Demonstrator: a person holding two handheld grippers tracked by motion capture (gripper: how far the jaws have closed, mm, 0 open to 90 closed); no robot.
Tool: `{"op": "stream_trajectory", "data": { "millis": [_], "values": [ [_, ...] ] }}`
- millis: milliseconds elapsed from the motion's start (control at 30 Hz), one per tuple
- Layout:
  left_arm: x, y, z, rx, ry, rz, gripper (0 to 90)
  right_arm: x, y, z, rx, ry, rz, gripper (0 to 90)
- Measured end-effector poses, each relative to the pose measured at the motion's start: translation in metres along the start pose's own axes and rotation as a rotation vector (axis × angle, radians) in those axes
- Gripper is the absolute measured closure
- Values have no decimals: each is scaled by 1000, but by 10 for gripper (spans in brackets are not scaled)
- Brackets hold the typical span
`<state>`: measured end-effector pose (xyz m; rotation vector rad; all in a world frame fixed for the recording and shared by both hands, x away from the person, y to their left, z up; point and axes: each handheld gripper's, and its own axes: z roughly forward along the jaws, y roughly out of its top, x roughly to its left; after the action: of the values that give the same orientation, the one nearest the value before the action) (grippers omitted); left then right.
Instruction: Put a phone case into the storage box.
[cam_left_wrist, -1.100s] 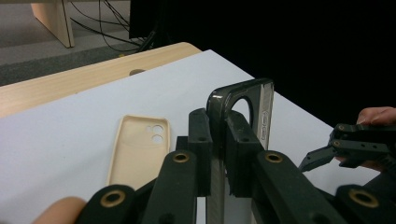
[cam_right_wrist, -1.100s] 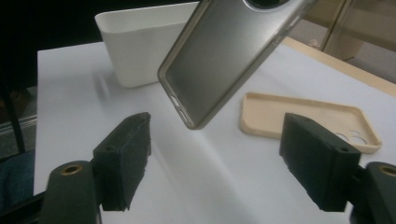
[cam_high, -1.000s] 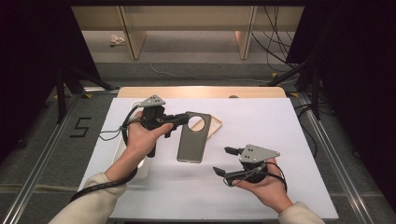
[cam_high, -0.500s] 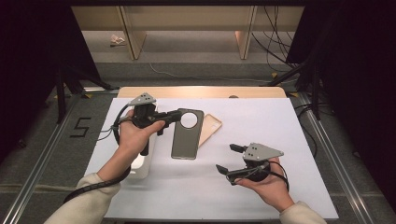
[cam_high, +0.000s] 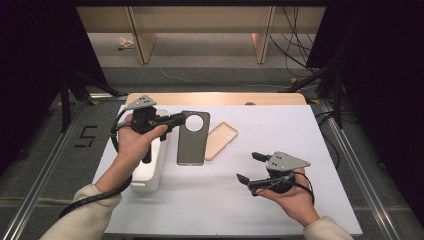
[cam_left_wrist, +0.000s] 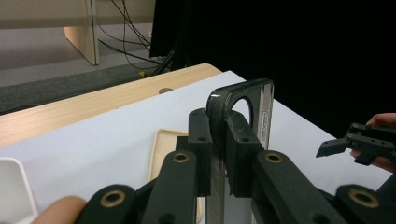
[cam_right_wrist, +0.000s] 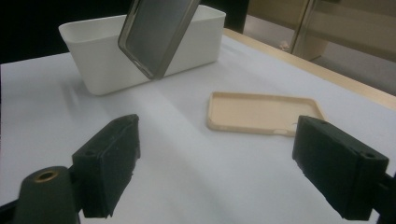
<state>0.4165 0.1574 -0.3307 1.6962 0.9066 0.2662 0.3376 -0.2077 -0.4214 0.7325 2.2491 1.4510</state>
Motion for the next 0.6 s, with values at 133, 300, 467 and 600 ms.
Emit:
{"op": "stream_trajectory", "data": {
  "millis": [133, 300, 467, 600],
  "values": [
    [3, 1, -4, -6, 6, 2, 819, -2, -1, -2, -4, -9, -1, 162],
    [8, 3, -10, -12, 16, 2, 819, -6, -2, -6, -5, -25, 3, 162],
    [12, 6, -15, -25, 26, 3, 819, -9, -4, -11, -3, -48, 1, 161],
    [15, 7, -18, -31, 33, 4, 820, -10, -5, -15, -3, -58, 2, 161]
  ]
}}
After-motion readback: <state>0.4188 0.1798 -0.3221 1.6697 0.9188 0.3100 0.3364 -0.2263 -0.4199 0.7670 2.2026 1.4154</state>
